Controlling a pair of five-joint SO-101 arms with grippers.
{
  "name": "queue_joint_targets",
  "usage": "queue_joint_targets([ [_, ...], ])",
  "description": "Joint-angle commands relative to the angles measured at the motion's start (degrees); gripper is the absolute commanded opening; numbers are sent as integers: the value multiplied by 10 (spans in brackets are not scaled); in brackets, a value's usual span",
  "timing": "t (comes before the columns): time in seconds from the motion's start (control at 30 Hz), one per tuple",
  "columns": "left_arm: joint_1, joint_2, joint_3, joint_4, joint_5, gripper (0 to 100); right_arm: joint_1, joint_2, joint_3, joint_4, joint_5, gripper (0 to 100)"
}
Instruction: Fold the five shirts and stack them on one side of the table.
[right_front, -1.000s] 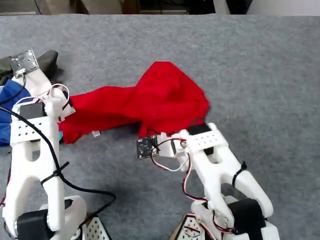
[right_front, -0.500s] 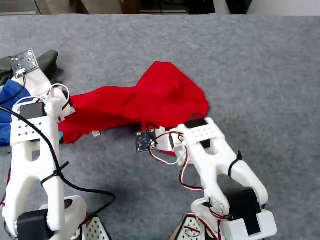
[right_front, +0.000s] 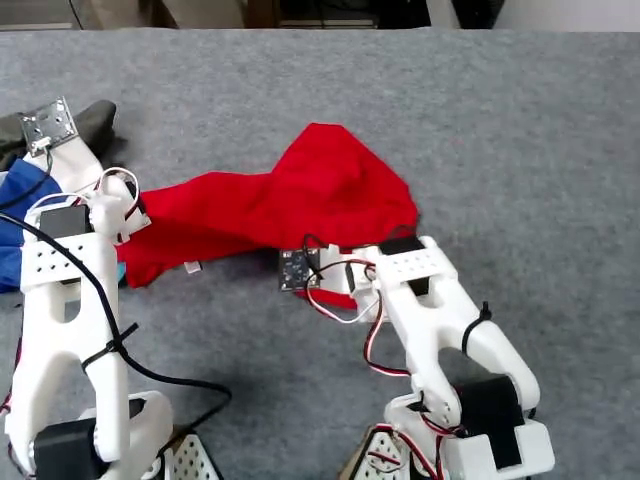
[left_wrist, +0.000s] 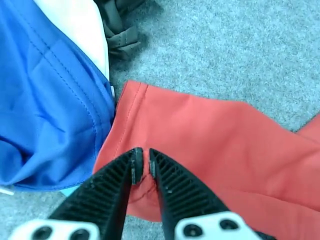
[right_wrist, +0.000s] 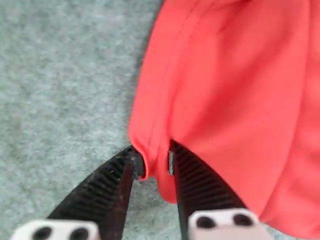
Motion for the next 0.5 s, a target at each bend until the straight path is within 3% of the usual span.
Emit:
queue_joint_targets([
  [0.0, -3, -18, -4, -11, -4, 19, 19, 6, -11, -16, -25, 110],
  [0.23, -2, -18, -3, -11, -4, 19, 18, 3, -9, -13, -29, 286],
  [0.47, -2, -18, 27, -53, -4, 19, 29, -117, 5, 40, -29, 260],
])
